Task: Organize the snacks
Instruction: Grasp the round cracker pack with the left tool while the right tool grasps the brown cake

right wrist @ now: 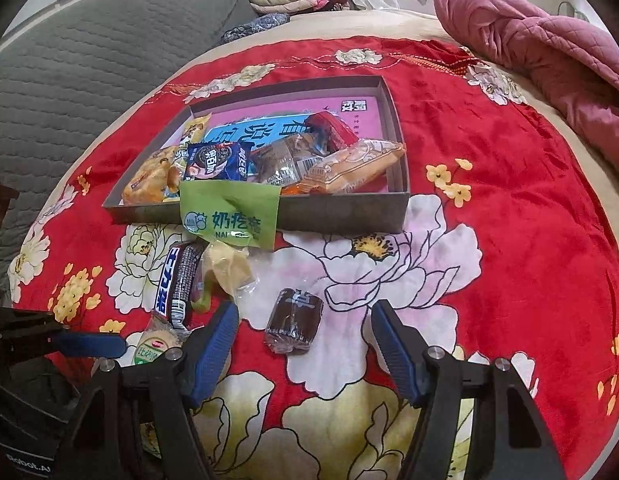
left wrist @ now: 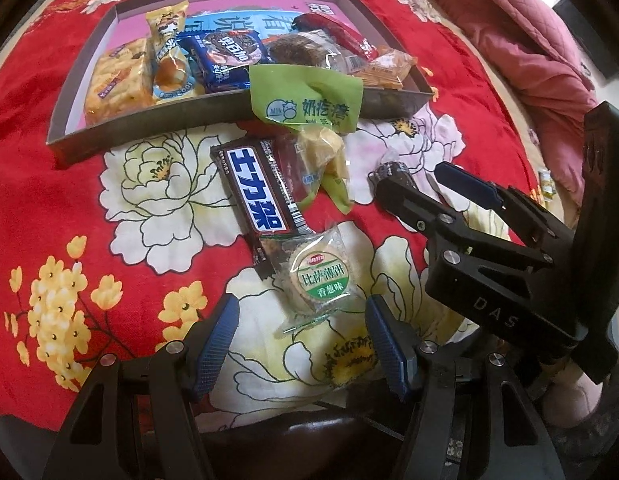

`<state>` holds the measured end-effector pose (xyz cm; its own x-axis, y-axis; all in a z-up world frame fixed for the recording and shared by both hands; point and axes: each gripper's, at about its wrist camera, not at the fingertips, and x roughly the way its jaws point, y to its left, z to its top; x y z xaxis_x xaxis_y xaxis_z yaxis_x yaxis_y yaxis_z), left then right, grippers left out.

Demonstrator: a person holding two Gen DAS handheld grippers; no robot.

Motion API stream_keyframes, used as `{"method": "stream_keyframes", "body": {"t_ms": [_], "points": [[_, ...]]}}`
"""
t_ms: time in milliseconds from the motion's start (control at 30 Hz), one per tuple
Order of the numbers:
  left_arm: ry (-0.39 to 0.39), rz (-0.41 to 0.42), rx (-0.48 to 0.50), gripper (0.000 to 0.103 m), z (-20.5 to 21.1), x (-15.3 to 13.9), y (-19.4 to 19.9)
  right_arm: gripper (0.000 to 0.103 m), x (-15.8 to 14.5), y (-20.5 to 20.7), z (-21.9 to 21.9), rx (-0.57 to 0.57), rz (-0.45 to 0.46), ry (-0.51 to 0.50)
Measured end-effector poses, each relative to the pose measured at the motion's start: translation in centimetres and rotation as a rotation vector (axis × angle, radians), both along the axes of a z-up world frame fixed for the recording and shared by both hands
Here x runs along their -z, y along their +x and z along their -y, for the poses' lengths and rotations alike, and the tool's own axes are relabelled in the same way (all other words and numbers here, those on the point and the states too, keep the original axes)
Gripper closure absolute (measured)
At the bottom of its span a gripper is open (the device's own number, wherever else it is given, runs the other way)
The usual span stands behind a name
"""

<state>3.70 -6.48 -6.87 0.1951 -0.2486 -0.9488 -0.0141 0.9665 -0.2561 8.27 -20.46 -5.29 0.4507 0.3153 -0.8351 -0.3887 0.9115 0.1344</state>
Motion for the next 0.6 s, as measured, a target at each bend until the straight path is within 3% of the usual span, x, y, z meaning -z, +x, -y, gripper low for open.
{"method": "stream_keyframes", "body": {"t_ms": [233,333,600], "points": [[0.000,0.004,-0.014,0.036,0.7,0.1,0.8,0.035,0.3,0.3,0.2,0.006,-0.013,0.008],[0.001,0.003,-0.012,0.049,0.9,0.2,0.9,0.037,0.6,0.4,0.1,-0.003,-0.024,0.010],[-0.020,-0.012,-0.029,0.058,1.1,0.9,1.6,0.054,1.4,0.8,-0.4,-0.024,-0.022,-0.022]]}}
